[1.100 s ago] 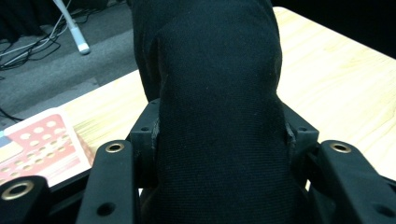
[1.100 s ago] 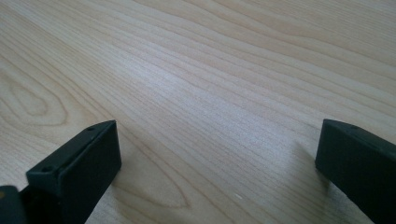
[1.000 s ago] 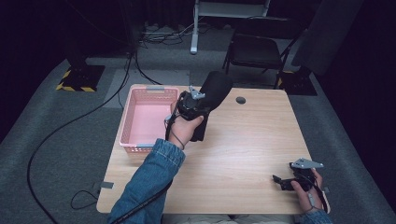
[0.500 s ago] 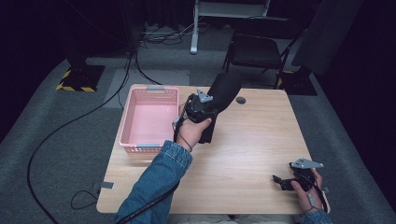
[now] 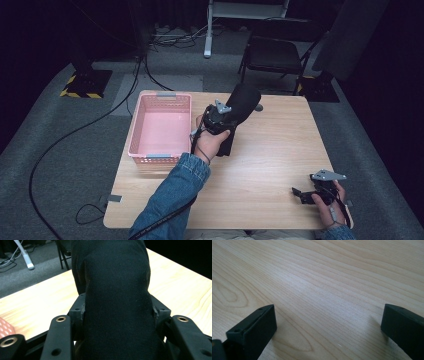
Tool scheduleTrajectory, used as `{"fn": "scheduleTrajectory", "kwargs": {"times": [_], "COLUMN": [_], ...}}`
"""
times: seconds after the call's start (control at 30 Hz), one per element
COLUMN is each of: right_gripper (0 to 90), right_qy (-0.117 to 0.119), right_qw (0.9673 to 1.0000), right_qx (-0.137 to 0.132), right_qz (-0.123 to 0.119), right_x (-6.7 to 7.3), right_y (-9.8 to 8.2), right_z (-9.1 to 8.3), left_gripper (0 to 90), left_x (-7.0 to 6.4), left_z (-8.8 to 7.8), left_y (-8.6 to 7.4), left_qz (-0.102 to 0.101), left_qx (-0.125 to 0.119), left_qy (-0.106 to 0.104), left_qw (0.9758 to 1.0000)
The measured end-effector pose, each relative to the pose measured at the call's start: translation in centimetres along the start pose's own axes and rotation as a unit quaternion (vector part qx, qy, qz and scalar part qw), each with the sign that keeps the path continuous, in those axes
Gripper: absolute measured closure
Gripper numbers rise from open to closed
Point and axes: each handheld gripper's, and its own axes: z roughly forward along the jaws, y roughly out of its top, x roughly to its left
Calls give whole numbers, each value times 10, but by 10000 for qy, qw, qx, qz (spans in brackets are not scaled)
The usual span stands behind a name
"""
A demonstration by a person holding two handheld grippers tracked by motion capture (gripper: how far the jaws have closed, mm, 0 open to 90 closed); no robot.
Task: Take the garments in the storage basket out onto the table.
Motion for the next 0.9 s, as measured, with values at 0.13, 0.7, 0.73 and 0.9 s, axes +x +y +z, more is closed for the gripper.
{"fn": "scheduleTrajectory", "kwargs": {"times": [0.13, 0.7, 0.73, 0.9], "right_gripper": [1, 1, 1, 1], "right_qy": [-1, -1, -1, -2], "right_qw": [10000, 10000, 10000, 10000], "right_qx": [-1, 0, -1, -1], "right_qz": [-1, 1, 0, 0], "right_x": [0, 0, 0, 0], "right_y": [0, 0, 0, 0], "right_z": [0, 0, 0, 0], "left_gripper": [449, 449, 449, 449], "left_x": [-2, 0, 0, 1], "left_z": [6, 30, 32, 38], "left_y": [-4, -23, -24, -31], "left_qz": [-15, -184, -179, -239], "left_qx": [50, 260, 266, 348], "left_qy": [-30, -38, -39, -36], "left_qw": [10000, 9995, 9995, 9991]}}
